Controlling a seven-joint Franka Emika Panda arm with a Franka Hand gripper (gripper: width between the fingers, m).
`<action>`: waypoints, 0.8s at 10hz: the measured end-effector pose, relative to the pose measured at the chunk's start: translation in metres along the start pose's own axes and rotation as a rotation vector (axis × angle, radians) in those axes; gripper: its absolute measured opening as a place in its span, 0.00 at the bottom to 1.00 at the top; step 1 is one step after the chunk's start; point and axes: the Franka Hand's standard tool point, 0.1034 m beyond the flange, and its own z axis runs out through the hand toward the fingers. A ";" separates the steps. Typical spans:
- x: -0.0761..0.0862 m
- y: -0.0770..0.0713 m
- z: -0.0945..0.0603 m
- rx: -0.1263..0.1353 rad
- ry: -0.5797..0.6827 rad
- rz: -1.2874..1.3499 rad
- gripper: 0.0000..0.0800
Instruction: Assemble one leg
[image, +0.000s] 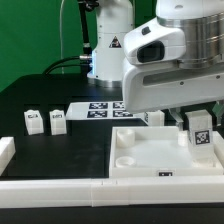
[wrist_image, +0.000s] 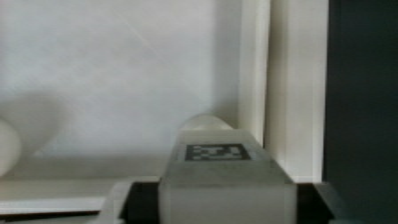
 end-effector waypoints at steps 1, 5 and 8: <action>0.000 0.000 0.000 0.000 0.000 0.037 0.36; 0.000 -0.003 0.000 0.006 0.001 0.404 0.36; 0.003 -0.014 0.004 0.020 0.065 0.901 0.37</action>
Offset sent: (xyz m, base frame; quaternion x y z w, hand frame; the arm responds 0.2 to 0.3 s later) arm 0.0000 0.0000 0.0000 0.0000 0.0000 0.1790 0.9838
